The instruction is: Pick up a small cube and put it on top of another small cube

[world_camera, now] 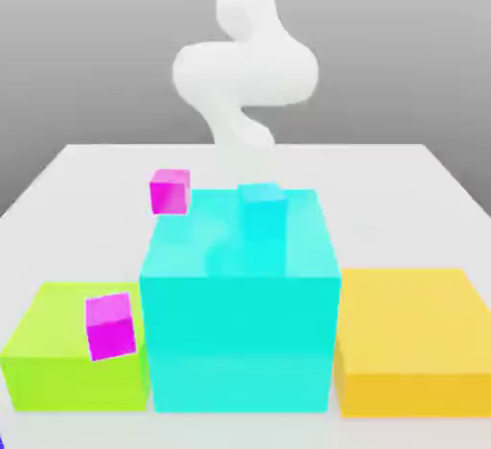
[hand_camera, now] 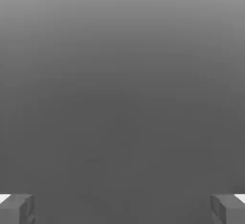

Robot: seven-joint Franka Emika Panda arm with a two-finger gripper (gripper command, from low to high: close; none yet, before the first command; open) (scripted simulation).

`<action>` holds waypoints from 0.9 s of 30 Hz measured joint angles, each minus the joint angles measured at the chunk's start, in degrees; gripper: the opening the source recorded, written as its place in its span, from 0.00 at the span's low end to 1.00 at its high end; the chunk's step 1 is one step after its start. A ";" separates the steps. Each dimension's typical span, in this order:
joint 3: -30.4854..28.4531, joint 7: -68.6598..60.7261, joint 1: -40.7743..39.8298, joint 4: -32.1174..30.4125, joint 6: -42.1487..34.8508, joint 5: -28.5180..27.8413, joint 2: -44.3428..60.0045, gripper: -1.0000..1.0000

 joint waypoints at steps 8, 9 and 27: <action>-6.07 -2.90 -1.10 3.58 2.64 2.61 16.86 0.50; -6.79 -3.35 -1.30 4.02 2.96 3.05 18.93 0.50; -14.23 -12.38 -10.44 11.97 8.58 12.64 56.50 0.50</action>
